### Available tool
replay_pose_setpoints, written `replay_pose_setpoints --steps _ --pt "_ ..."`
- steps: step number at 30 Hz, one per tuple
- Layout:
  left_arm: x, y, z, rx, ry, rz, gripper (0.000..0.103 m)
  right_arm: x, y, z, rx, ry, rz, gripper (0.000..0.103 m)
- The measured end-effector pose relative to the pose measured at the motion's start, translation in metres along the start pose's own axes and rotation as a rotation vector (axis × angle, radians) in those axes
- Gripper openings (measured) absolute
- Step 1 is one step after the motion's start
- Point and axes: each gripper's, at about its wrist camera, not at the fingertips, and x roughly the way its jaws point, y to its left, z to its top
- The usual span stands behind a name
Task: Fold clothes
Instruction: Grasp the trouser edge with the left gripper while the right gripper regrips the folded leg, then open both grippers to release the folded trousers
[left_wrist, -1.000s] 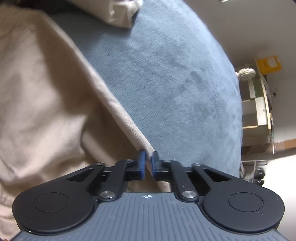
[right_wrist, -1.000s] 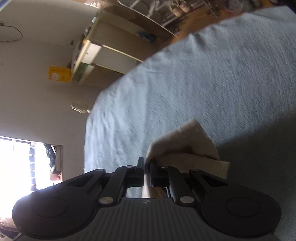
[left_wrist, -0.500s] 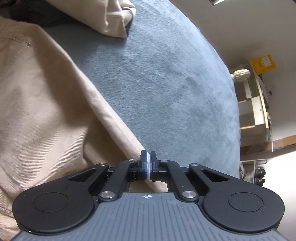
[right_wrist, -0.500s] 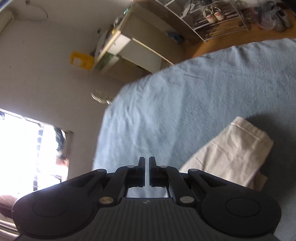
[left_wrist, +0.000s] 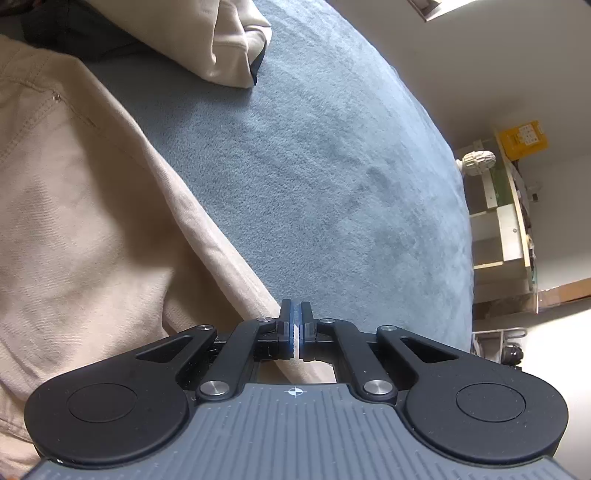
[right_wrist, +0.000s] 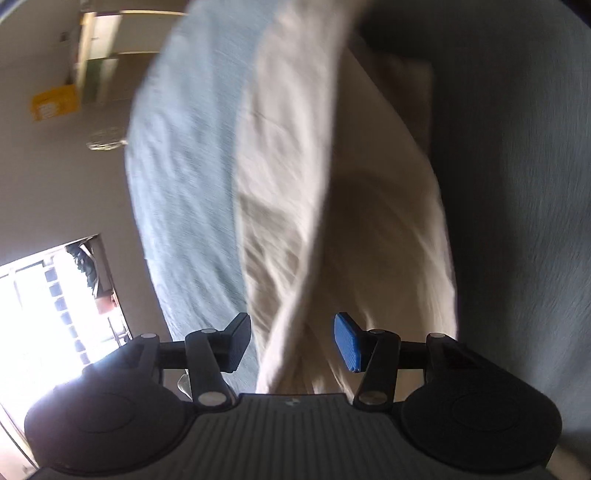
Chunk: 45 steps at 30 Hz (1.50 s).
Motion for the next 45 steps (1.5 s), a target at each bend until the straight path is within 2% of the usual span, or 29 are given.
replay_pose_setpoints --steps 4,8,10,11,13,15,18,27,31,37,40,41,43,44,45 --pt "-0.002 0.002 0.001 -0.005 -0.003 0.005 0.000 -0.004 0.001 0.026 -0.018 -0.151 0.030 0.053" --pt "-0.001 0.005 0.001 -0.011 0.000 0.016 0.000 -0.034 0.003 0.062 0.006 -0.325 0.081 0.051" --pt "0.000 0.006 0.000 -0.014 0.003 0.023 0.000 -0.046 0.004 0.075 0.024 -0.377 0.110 0.046" --pt "0.001 0.007 -0.001 -0.015 0.004 0.026 0.000 -0.050 0.004 0.081 0.024 -0.396 0.114 0.043" --pt "0.004 0.008 -0.002 -0.017 0.010 0.032 0.000 -0.057 0.007 0.089 0.000 -0.441 0.106 0.029" --pt "0.008 0.008 -0.004 -0.019 0.027 0.032 0.000 -0.062 0.013 0.096 -0.023 -0.459 0.100 0.007" --pt "0.013 0.008 -0.004 -0.020 0.048 0.026 0.000 -0.058 0.036 0.096 -0.122 -0.468 0.110 0.004" --pt "0.009 0.001 0.010 -0.027 -0.010 0.027 0.000 -0.056 0.145 0.087 -0.330 -0.450 0.302 0.003" --pt "0.013 -0.002 0.024 -0.024 -0.030 0.059 0.000 -0.036 0.179 0.098 -0.360 -0.416 0.309 0.003" --pt "0.016 -0.011 0.046 -0.004 -0.069 0.106 0.000 0.012 0.228 0.125 -0.380 -0.370 0.255 0.003" --pt "0.012 -0.012 0.056 -0.006 -0.096 0.124 0.000 0.047 0.250 0.142 -0.344 -0.347 0.182 0.003" --pt "0.010 -0.010 0.059 -0.018 -0.100 0.132 0.001 0.062 0.255 0.149 -0.326 -0.330 0.152 0.004" --pt "0.007 -0.007 0.063 -0.038 -0.106 0.151 0.002 0.103 0.263 0.167 -0.301 -0.220 0.114 0.005" --pt "0.005 -0.005 0.064 -0.037 -0.105 0.160 0.004 0.120 0.267 0.172 -0.298 -0.183 0.051 0.009" --pt "0.003 -0.002 0.065 -0.033 -0.103 0.166 0.009 0.135 0.270 0.175 -0.308 -0.157 -0.030 0.026"
